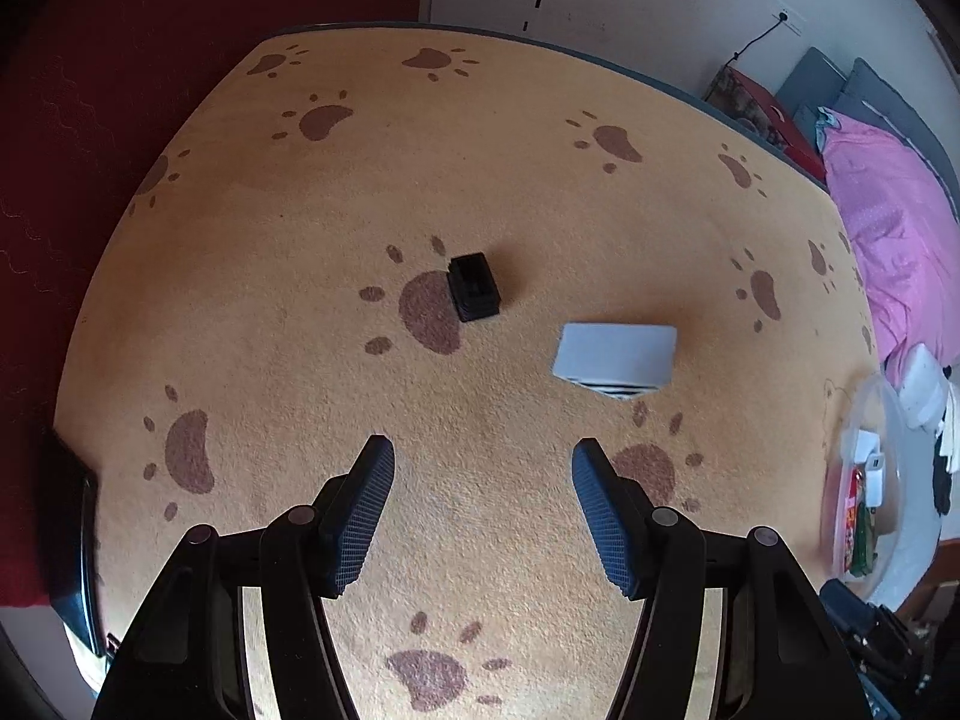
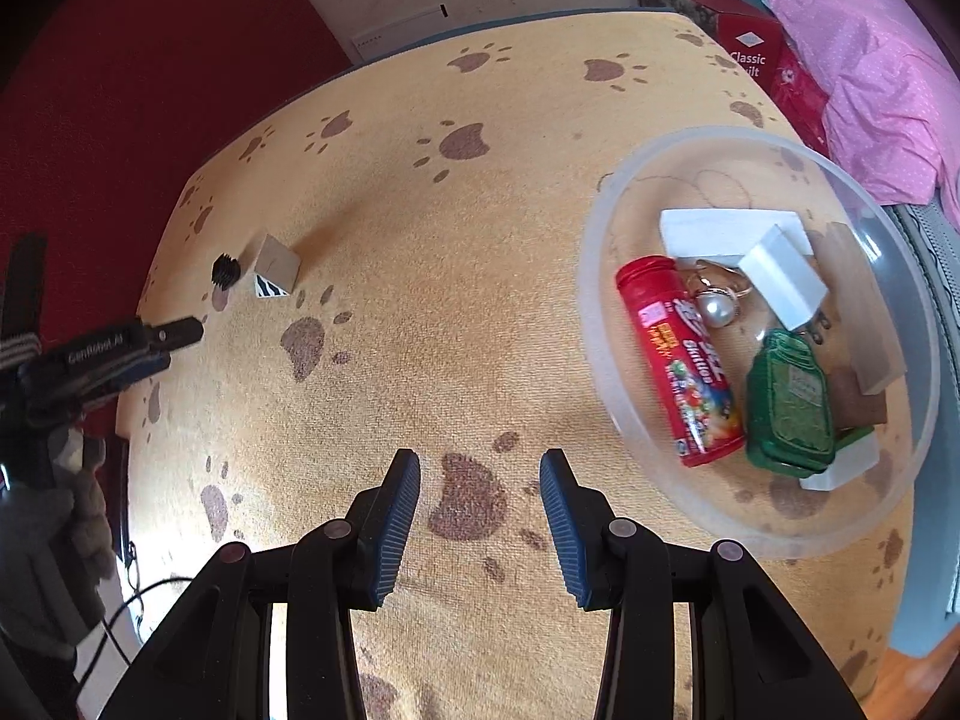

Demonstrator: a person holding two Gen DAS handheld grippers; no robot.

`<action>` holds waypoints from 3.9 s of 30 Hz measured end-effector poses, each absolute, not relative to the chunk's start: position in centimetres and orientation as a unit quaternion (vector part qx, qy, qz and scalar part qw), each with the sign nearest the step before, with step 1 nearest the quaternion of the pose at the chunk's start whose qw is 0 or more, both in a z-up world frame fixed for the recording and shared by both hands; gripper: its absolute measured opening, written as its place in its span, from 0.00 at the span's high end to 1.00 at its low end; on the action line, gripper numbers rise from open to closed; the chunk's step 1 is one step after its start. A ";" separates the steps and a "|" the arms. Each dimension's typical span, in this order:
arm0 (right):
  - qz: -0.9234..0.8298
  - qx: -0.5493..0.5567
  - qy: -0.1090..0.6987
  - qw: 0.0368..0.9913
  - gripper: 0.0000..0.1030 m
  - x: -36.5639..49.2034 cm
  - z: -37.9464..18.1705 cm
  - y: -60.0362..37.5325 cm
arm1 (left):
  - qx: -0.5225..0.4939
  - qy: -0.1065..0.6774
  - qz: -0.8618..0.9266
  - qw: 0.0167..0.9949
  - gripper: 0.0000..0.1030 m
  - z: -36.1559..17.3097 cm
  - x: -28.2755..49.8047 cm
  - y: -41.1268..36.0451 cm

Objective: Organize rigid objects
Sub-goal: 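Move both grippers back toward the black cube and white card, then grasp the white striped card with the right gripper while the left grasps the black cube, then carry the white card into the bowl and release it while the left carries the black cube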

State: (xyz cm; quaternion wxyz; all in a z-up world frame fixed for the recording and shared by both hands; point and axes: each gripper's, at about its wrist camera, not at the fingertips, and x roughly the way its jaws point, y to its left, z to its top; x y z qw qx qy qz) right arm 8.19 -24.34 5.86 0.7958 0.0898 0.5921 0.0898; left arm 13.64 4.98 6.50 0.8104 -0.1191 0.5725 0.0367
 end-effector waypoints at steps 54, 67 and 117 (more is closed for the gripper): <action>0.266 -0.167 0.527 0.789 0.46 19.6 3.1 -5.8 | -0.133 0.582 0.029 0.802 0.81 3.6 14.2 10.7; 0.277 -0.181 0.543 0.771 0.64 19.4 2.3 -5.4 | -0.137 0.583 0.036 0.800 0.81 3.8 12.6 11.3; 0.043 0.094 0.562 0.821 0.65 9.1 7.6 -32.6 | -0.079 0.572 -0.027 0.816 0.81 7.7 7.2 -3.3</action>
